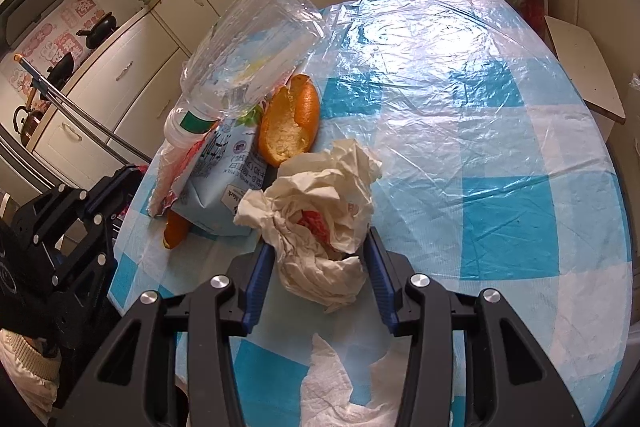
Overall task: Collect trash
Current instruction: 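Lift the tissue with the right gripper while the left gripper carries the wrapper toward the yellow bin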
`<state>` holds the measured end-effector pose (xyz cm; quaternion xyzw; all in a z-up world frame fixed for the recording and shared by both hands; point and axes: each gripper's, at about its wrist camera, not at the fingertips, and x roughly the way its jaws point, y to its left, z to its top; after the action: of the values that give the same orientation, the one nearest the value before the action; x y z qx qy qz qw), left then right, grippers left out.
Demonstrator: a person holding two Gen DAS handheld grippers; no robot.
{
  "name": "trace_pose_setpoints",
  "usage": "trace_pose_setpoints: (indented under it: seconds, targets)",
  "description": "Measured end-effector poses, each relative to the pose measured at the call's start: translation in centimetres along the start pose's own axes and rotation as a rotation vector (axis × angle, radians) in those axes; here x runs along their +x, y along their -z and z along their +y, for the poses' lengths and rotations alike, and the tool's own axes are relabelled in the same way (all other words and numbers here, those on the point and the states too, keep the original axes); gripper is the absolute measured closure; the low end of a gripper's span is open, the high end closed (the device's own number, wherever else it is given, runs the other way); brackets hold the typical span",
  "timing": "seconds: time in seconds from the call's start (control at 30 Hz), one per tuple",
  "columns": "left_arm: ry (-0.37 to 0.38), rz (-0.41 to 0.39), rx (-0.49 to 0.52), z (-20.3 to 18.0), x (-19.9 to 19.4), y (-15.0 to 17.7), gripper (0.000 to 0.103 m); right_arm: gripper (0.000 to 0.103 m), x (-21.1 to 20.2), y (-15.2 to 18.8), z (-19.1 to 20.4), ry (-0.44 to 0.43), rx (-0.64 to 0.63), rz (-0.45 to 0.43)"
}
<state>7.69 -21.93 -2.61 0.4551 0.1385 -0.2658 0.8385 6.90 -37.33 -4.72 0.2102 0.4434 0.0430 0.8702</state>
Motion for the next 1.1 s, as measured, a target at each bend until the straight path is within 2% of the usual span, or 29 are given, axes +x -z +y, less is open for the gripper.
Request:
trace_pose_setpoints:
  seconds: [0.03, 0.1, 0.3, 0.4, 0.47, 0.53, 0.57, 0.67, 0.8, 0.97, 1.1]
  targets:
    - [-0.019, 0.000, 0.049, -0.9, 0.1, 0.1, 0.085, 0.058, 0.0, 0.0, 0.0, -0.001, 0.000, 0.000]
    - [-0.040, -0.002, 0.097, -2.0, 0.5, 0.0, 0.075, 0.058, 0.0, 0.0, 0.1, -0.002, -0.002, 0.001]
    - [-0.046, 0.028, 0.079, -2.5, 2.7, -0.5, 0.075, 0.057, 0.1, -0.1, 0.1, -0.005, -0.008, 0.000]
    - [-0.051, 0.020, 0.108, -2.6, 2.9, -0.6, 0.075, 0.056, 0.1, -0.1, 0.2, -0.004, -0.011, 0.000]
    - [-0.043, 0.024, 0.125, -2.8, 3.0, -0.8, 0.077, 0.055, 0.2, -0.1, 0.3, -0.003, -0.014, 0.000]
    - [-0.021, 0.049, 0.118, -2.5, 3.5, -0.8, 0.100, 0.055, 0.2, -0.1, 0.4, -0.001, -0.017, 0.000]
    - [-0.015, 0.055, 0.111, -2.2, 3.6, -0.5, 0.102, 0.055, 0.1, 0.0, 0.4, -0.002, -0.018, 0.000]
    - [-0.002, 0.058, 0.058, -1.1, 3.5, -0.7, 0.102, 0.055, 0.2, 0.0, 0.4, -0.003, -0.021, -0.001]
    - [0.026, 0.045, -0.068, 1.3, 1.9, -1.2, 0.102, 0.055, 0.2, 0.0, 0.3, -0.006, -0.018, -0.003]
    - [0.085, 0.027, -0.267, 5.5, -1.4, -1.1, 0.102, 0.056, 0.0, 0.0, 0.0, -0.010, -0.007, -0.010]
    - [0.154, 0.011, -0.465, 9.4, -4.5, -0.4, 0.102, 0.061, -0.5, 0.0, -0.1, -0.012, -0.006, -0.032]
